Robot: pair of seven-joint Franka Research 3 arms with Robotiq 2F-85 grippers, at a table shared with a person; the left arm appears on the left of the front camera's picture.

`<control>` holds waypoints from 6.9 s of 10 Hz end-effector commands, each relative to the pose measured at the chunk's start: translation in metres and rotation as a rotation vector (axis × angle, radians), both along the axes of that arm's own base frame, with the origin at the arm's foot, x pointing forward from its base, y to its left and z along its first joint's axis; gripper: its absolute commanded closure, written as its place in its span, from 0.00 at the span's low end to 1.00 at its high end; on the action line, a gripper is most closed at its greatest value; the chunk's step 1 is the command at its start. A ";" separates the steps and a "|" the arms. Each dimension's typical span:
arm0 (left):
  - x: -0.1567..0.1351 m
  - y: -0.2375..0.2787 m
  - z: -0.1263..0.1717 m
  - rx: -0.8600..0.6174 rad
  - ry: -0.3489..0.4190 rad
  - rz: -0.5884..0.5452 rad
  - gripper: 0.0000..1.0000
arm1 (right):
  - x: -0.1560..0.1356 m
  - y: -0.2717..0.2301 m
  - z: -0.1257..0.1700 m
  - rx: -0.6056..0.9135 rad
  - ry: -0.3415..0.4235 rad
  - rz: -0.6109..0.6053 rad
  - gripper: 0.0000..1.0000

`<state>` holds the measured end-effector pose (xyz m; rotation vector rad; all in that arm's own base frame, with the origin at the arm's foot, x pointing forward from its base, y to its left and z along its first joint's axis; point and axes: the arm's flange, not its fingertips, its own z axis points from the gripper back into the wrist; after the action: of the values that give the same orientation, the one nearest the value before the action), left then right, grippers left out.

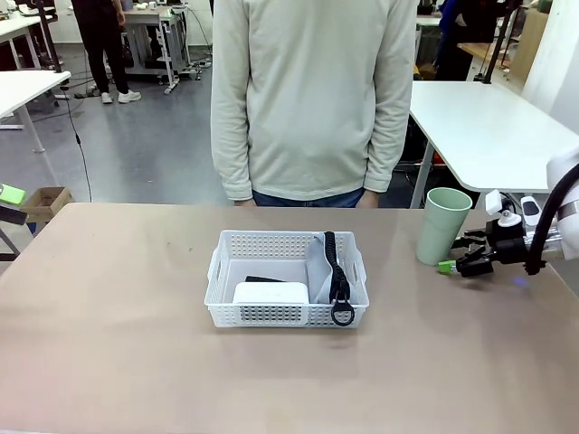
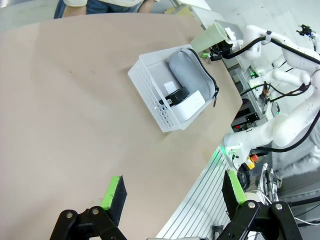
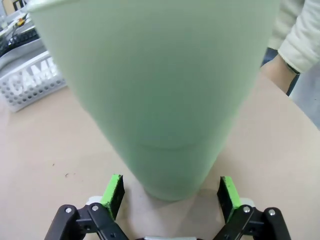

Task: Efficiently arrange items inside the basket to fit them all.
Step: Pick up the Reusable plastic cup and place it inside the Organizing basket.

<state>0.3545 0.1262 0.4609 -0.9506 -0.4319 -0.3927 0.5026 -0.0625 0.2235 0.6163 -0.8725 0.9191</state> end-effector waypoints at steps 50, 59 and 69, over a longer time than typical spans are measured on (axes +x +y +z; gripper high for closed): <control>-0.003 0.000 0.001 -0.003 -0.001 -0.001 0.00 | -0.106 0.432 0.281 -0.650 -0.167 0.746 0.13; -0.003 0.000 0.001 -0.003 -0.001 -0.001 0.00 | 0.005 0.494 0.205 -0.635 0.236 0.450 0.13; -0.003 0.000 0.001 -0.003 -0.001 -0.001 0.00 | 0.006 0.507 0.146 -0.920 0.214 0.445 0.13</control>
<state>0.3545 0.1262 0.4609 -0.9508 -0.4315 -0.3928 0.5107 0.4346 0.3683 0.1413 -0.0512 1.5259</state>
